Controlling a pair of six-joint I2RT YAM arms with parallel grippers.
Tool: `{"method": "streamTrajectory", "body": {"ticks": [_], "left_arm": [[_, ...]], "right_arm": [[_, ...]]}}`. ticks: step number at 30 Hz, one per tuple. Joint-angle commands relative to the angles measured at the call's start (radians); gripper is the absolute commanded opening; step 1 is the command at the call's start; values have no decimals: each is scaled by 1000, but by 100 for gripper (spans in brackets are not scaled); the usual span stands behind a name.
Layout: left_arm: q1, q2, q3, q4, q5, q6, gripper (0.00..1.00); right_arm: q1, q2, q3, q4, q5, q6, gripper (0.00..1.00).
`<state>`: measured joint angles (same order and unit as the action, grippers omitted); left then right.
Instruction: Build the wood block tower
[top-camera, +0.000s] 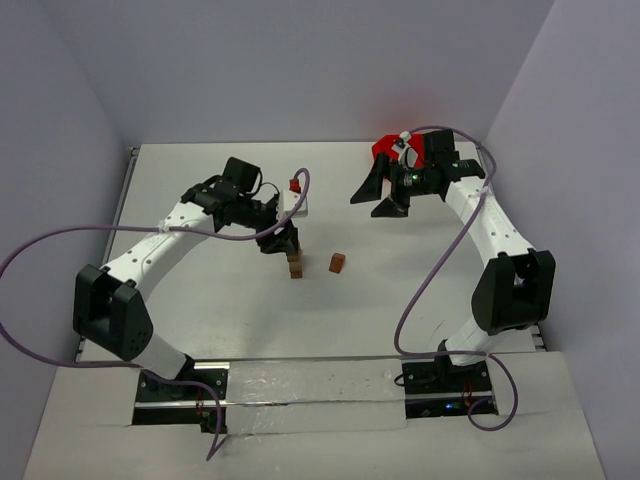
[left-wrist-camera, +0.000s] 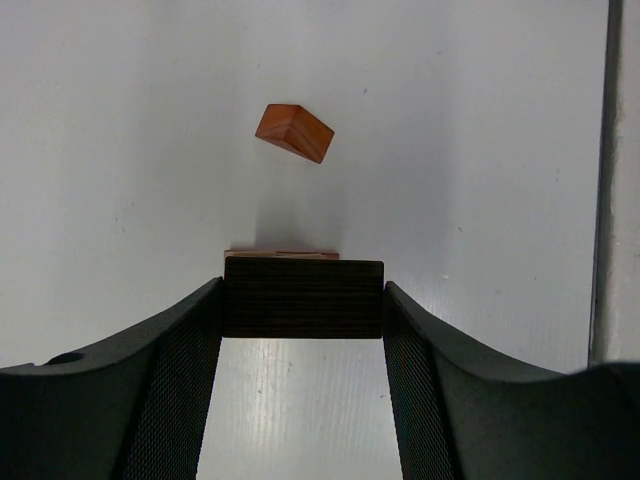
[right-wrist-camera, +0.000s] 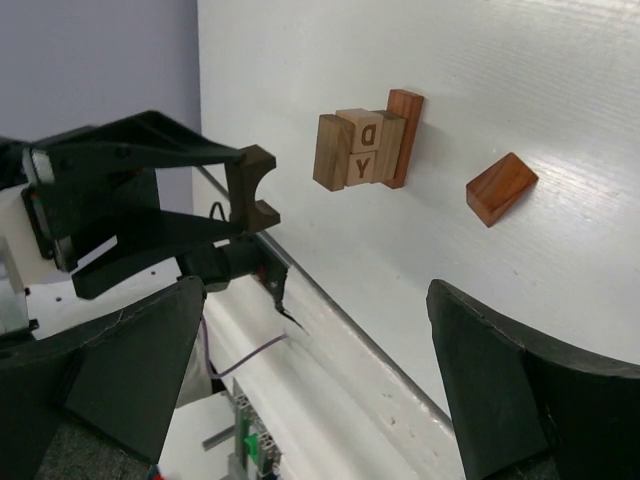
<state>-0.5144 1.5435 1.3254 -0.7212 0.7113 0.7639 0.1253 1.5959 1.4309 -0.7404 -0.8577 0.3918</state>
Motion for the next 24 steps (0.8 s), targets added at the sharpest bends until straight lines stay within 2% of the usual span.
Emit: {"method": "streamTrajectory", "body": {"ticks": [1, 10, 24], "left_arm": [[22, 38, 86, 22, 75, -25, 4], [23, 96, 118, 3, 88, -26, 8], [30, 80, 45, 12, 56, -5, 10]], "right_arm": [[-1, -5, 86, -68, 49, -118, 100], [-1, -10, 109, -99, 39, -177, 100], [2, -16, 102, -82, 26, -177, 100]]}}
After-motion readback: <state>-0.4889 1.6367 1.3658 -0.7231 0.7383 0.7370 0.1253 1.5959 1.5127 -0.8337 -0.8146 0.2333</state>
